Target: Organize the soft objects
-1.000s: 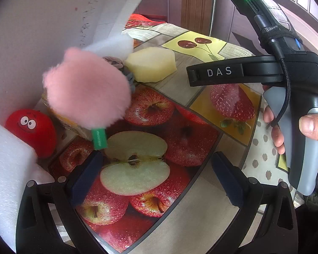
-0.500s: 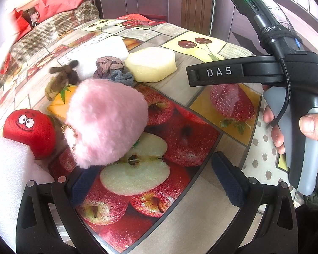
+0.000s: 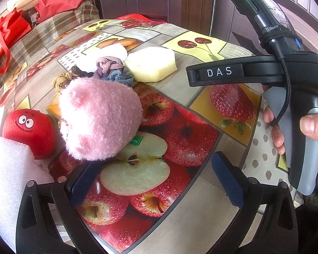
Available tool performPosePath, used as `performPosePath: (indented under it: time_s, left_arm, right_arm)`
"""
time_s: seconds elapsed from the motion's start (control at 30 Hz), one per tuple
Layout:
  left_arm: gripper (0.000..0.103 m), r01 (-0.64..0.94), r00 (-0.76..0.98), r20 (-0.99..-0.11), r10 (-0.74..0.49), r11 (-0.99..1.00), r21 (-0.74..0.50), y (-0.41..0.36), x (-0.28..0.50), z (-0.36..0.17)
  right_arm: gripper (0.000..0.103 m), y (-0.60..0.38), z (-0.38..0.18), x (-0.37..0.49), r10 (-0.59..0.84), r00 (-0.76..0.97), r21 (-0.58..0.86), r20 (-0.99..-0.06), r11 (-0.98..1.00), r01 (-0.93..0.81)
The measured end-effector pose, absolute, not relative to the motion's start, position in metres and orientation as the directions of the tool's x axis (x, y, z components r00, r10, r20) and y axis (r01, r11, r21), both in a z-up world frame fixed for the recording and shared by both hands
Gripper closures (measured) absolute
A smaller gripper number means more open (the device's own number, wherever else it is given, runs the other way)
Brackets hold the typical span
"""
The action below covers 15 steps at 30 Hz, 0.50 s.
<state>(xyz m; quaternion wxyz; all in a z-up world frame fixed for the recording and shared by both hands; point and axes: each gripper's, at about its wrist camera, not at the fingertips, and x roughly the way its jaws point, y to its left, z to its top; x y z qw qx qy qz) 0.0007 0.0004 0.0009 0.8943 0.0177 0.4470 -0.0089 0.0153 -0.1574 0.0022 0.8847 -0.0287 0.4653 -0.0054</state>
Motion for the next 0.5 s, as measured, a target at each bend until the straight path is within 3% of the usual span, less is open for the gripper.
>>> performPosePath:
  time_s: [0.5]
  left_arm:
    - [0.001, 0.032, 0.6, -0.8, 0.0, 0.999, 0.024, 0.0004, 0.0006, 0.0009]
  right_arm:
    - [0.0, -0.1564, 0.0019, 0.0153, -0.035, 0.567, -0.054, -0.823, 0.998, -0.017]
